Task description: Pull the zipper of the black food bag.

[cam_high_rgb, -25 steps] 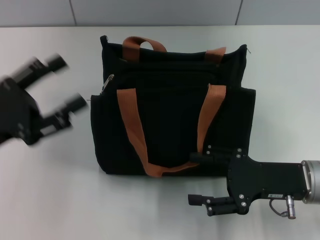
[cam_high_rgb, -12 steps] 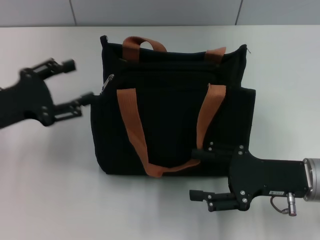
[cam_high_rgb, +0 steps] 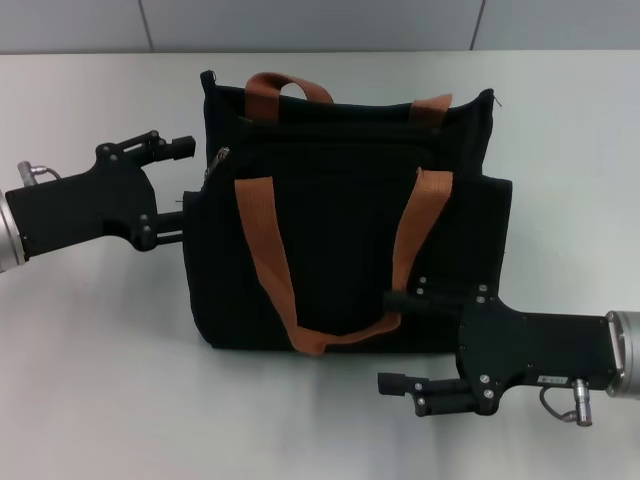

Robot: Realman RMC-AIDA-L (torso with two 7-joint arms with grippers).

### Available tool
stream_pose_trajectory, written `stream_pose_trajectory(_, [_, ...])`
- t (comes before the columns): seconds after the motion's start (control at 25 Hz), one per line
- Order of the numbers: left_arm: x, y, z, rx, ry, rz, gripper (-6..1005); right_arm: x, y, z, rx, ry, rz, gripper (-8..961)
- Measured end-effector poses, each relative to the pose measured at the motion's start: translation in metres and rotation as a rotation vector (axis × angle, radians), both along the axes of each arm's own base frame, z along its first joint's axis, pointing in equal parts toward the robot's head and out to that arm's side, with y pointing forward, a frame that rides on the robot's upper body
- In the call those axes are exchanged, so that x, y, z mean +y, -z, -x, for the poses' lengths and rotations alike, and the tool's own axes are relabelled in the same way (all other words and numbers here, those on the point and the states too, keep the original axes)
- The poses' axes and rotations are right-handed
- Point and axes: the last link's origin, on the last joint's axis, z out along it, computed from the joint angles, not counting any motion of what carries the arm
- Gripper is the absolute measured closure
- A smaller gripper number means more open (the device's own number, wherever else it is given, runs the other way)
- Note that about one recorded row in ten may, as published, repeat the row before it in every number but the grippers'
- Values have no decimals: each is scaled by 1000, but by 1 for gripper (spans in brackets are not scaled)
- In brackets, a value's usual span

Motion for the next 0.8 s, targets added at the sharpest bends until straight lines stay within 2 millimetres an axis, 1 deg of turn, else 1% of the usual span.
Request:
stream_pose_trajectory(0.12, [1,-2,1,3,10,-27,220,1,0,1,2,0,-1,141])
stream_pose_trajectory(0.16, [1,-4,1,-14,7,-69,221,2,0,1,5,1,-5,141])
stream_pose_trajectory(0.36, [0,-4,3,-26,0,-84,225,2,-1,3,25,6,-10,141])
stream_pose_trajectory(0.56, [-4,-3,3,-38,2,-78,437,0,-4,6,61,3,-10,142])
stream_pose_trajectory(0.8, [-6,-5,1,-69,10,-88,673,0,-18,16,182,32,7,142])
